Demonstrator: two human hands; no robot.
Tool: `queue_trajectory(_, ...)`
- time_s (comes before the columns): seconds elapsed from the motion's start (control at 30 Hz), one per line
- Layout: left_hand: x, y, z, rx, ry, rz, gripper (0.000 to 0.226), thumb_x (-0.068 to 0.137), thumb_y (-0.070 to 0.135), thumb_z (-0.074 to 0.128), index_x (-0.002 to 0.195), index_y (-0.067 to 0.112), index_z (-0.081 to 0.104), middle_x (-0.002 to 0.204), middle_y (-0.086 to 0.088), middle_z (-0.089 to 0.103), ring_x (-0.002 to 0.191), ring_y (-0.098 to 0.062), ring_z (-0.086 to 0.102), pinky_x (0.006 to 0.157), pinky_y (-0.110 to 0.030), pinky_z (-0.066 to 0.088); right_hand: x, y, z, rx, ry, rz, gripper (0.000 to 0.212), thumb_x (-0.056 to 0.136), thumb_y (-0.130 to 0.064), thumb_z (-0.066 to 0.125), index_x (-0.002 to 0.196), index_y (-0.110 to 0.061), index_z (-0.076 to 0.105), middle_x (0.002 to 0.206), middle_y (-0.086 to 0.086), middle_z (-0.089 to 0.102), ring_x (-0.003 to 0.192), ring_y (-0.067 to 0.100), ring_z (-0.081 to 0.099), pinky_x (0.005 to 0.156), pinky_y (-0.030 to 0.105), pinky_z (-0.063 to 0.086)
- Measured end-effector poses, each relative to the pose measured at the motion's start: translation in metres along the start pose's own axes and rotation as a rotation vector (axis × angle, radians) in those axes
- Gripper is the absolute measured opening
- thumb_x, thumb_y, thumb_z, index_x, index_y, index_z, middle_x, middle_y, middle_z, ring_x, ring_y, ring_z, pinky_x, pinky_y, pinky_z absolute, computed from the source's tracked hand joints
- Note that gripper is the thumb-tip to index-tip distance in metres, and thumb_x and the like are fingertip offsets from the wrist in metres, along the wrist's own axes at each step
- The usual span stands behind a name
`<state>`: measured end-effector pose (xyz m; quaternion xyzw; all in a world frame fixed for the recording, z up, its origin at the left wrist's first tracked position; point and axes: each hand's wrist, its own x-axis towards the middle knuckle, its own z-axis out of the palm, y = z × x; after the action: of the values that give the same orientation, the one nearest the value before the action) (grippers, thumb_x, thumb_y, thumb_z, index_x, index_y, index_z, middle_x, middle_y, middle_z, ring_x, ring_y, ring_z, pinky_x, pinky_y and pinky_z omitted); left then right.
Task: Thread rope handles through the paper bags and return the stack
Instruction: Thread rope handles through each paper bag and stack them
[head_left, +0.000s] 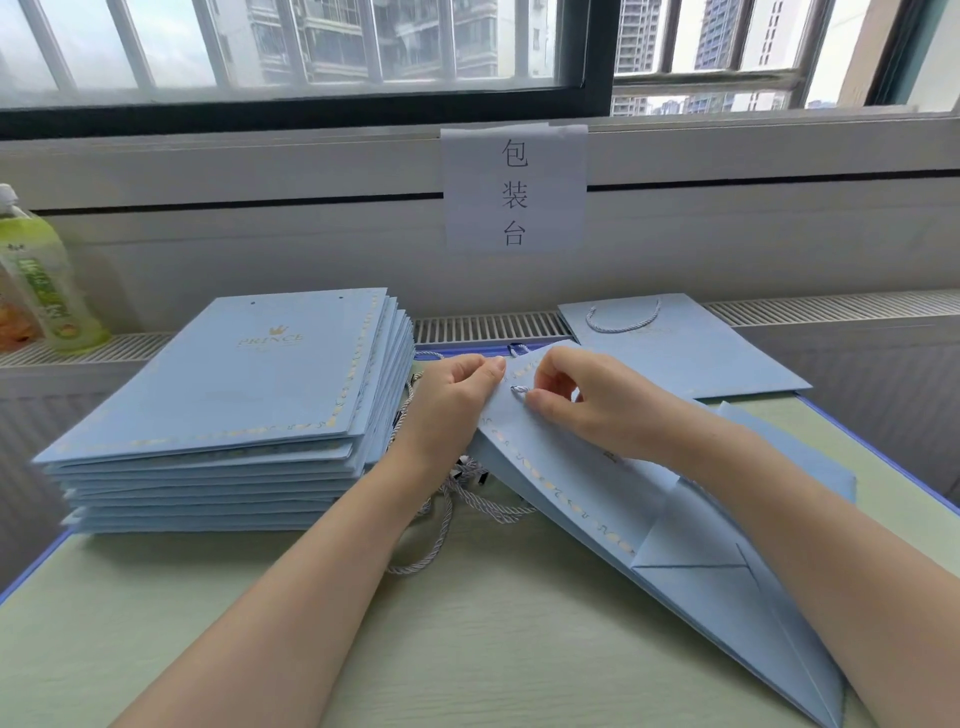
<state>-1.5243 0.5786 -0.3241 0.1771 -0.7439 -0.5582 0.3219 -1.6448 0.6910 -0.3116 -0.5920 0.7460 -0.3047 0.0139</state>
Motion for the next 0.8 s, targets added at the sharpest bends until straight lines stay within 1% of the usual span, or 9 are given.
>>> queue_trajectory(0.1,-0.0007,-0.0006,-0.0014,-0.009,-0.042,-0.013,0.037,0.096,0.020,0.051,0.061,0.012,0.059,0.052,0.005,0.055,0.050,-0.012,0.049,0.051,-0.018,0.038,-0.0002,0.0016,0.0026,0.021,0.001,0.036,0.014,0.095,-0.024,0.048,0.083,-0.018,0.046,0.076,-0.008,0.051,0.066,0.007,0.044,0.064,0.023,0.038)
queue_trajectory(0.23,-0.0007,-0.0016,-0.0015,-0.016,-0.065,-0.001,0.039,0.095,0.021,0.052,0.075,-0.011,0.062,0.065,-0.012,0.056,0.061,-0.021,0.050,0.056,-0.026,0.037,0.0002,0.0030,0.0034,0.032,0.008,0.022,0.011,0.095,-0.025,0.050,0.086,-0.018,0.048,0.075,-0.007,0.053,0.065,0.007,0.045,0.063,0.021,0.038)
queue_trajectory(0.3,-0.0003,-0.0021,-0.0012,-0.010,-0.055,0.011,0.038,0.095,0.022,0.054,0.067,-0.002,0.064,0.063,-0.010,0.058,0.060,-0.021,0.052,0.056,-0.026,0.038,0.0001,0.0031,0.0015,0.062,0.017,0.006,0.008,0.093,-0.025,0.053,0.088,-0.020,0.051,0.077,-0.003,0.057,0.068,0.011,0.050,0.065,0.023,0.041)
queue_trajectory(0.4,0.0003,-0.0014,-0.0013,0.008,-0.053,0.012,0.038,0.095,0.022,0.053,0.059,0.015,0.063,0.053,0.004,0.058,0.052,-0.012,0.052,0.052,-0.018,0.039,0.0012,0.0039,-0.0014,0.109,0.046,-0.010,0.005,0.092,-0.023,0.056,0.089,-0.022,0.053,0.076,-0.003,0.059,0.067,0.010,0.050,0.064,0.024,0.042)
queue_trajectory(0.5,0.0005,-0.0003,-0.0007,0.035,-0.065,0.035,0.039,0.097,0.020,0.050,0.058,0.013,0.056,0.050,0.007,0.052,0.049,-0.010,0.047,0.050,-0.018,0.035,0.0020,0.0062,0.0001,0.133,0.047,-0.009,0.005,0.092,-0.023,0.057,0.090,-0.021,0.053,0.074,-0.004,0.058,0.067,0.009,0.050,0.064,0.023,0.042)
queue_trajectory(0.57,0.0005,0.0001,0.0006,0.051,-0.065,0.052,0.041,0.097,0.017,0.049,0.057,0.015,0.046,0.049,0.008,0.044,0.048,-0.007,0.040,0.049,-0.016,0.031,0.0018,0.0068,0.0004,0.142,0.035,-0.007,0.006,0.091,-0.023,0.059,0.088,-0.023,0.053,0.076,-0.001,0.060,0.068,0.010,0.052,0.064,0.023,0.043)
queue_trajectory(0.63,0.0019,0.0001,0.0011,0.087,-0.048,0.054,0.040,0.097,0.017,0.050,0.058,0.015,0.038,0.053,0.007,0.037,0.048,-0.005,0.034,0.049,-0.015,0.028,0.0019,0.0073,-0.0008,0.148,0.012,0.003,0.010,0.090,-0.023,0.060,0.085,-0.027,0.053,0.077,-0.003,0.059,0.067,0.005,0.051,0.063,0.019,0.043)
queue_trajectory(0.7,0.0036,-0.0002,0.0015,0.122,-0.038,0.052,0.038,0.096,0.019,0.051,0.062,0.013,0.038,0.058,0.001,0.036,0.054,-0.010,0.034,0.054,-0.019,0.028,0.0021,0.0072,-0.0021,0.145,0.002,0.024,0.012,0.090,-0.021,0.060,0.083,-0.029,0.054,0.075,-0.008,0.058,0.063,0.000,0.049,0.062,0.015,0.041)
queue_trajectory(0.8,0.0030,-0.0002,0.0012,0.139,-0.036,0.023,0.033,0.094,0.026,0.053,0.069,0.006,0.047,0.066,-0.009,0.042,0.063,-0.018,0.038,0.063,-0.029,0.030,0.0032,0.0027,-0.0051,0.244,0.095,0.055,0.014,0.093,-0.013,0.055,0.084,-0.024,0.056,0.069,-0.006,0.054,0.057,0.003,0.047,0.058,0.019,0.041)
